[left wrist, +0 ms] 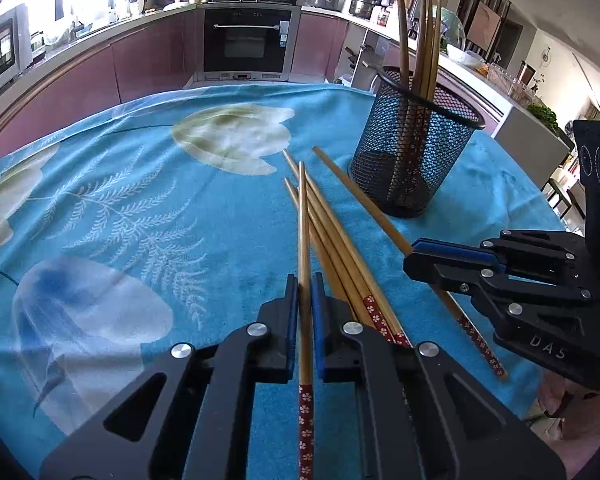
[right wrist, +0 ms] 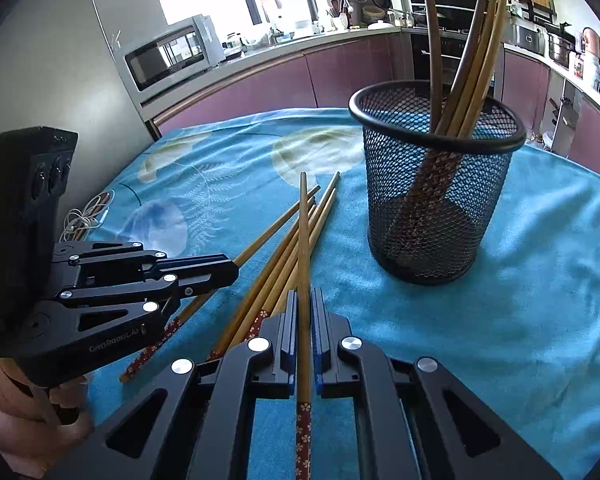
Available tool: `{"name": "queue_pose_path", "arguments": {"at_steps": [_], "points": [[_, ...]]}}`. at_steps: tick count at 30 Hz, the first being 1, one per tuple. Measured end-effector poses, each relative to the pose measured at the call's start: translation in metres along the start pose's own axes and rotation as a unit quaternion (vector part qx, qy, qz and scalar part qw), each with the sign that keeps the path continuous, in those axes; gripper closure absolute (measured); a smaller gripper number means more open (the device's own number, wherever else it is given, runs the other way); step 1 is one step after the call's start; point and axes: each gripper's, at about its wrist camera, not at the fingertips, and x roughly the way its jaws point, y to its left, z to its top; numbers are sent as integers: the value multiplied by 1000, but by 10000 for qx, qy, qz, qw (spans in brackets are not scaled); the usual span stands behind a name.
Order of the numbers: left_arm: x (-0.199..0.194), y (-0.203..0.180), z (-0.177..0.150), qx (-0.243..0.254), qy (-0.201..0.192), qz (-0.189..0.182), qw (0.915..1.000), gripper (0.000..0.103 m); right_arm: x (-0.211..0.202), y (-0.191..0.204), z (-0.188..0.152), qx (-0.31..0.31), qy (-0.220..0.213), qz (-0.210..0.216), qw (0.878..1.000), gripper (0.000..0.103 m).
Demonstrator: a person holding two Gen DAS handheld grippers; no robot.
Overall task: Organize utensils
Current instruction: 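Lift both chopsticks upright and insert them into the mesh cup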
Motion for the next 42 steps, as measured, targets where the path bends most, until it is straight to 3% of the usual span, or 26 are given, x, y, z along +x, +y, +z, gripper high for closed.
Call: {"name": "queue_pose_path", "arguments": {"at_steps": [13,19,42], "points": [[-68,-4,23,-81,-756,-1019,9919,96,-70,-12,16,79,-919,190,9956,97],[-91,-9,38,-42,-1094,-1267,9859,95,-90,-19,27,73,-1252,176,9920,97],[-132,-42,128,174,-2007,-1248,9715,96,-135,-34,92,-14,-2177,-93,9760,97]]}}
